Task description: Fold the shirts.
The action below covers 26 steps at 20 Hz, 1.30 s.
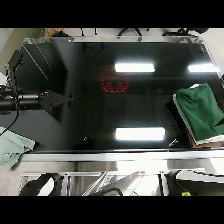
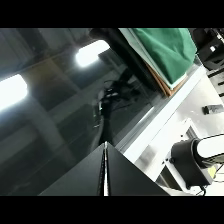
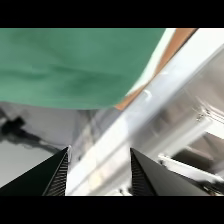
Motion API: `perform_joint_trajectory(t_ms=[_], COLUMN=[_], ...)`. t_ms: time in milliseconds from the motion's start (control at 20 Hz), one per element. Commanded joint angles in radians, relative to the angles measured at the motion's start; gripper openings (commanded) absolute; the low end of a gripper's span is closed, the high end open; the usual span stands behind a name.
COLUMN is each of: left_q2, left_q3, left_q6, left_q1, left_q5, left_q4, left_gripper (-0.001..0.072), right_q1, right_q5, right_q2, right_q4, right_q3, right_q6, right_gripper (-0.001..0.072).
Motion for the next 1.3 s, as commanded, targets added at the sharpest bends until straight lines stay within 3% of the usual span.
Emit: perform_joint_trajectory(t_ms=[0,50,250,350,700,950,1250], left_q2=[0.001,0.001,0.001,0.001,0.001,0.001,0.001], left_q3=[0.0,0.0,0.0,0.0,0.0,0.0,0.0], left_q6=[0.0,0.0,0.0,0.0,0.0,0.0,0.0], left_q1=[0.0,0.0,0.0,0.0,0.0,0.0,0.0], left_q5=[0.0,0.0,0.0,0.0,-0.007,-0.007,-0.006], left_q4=[0.001,0.001,0.001,0.001,0.0,0.0,0.0], left_gripper=[0.0012,0.0012,0.0012,0.0012,0.0012,0.0012,0.0011], right_q1=[0.003,0.011,0.18,0.347,0.956,1.014,1.014], right_q5=[-0.078,-0.128,-0.325,-0.388,-0.593,-0.615,-0.494], right_q2=[0.003,0.014,0.083,0.124,0.316,0.323,0.323], right_q4=[0.161,0.245,0.385,0.375,0.272,0.283,0.306], right_q3=[0.027,0.029,0.027,-0.007,-0.41,-0.431,-0.431], right_q6=[-0.04,-0.07,-0.119,-0.167,-0.171,-0.171,-0.171], right_gripper=[0.0204,0.0028,0.0024,0.0023,0.0023,0.0024,0.0024])
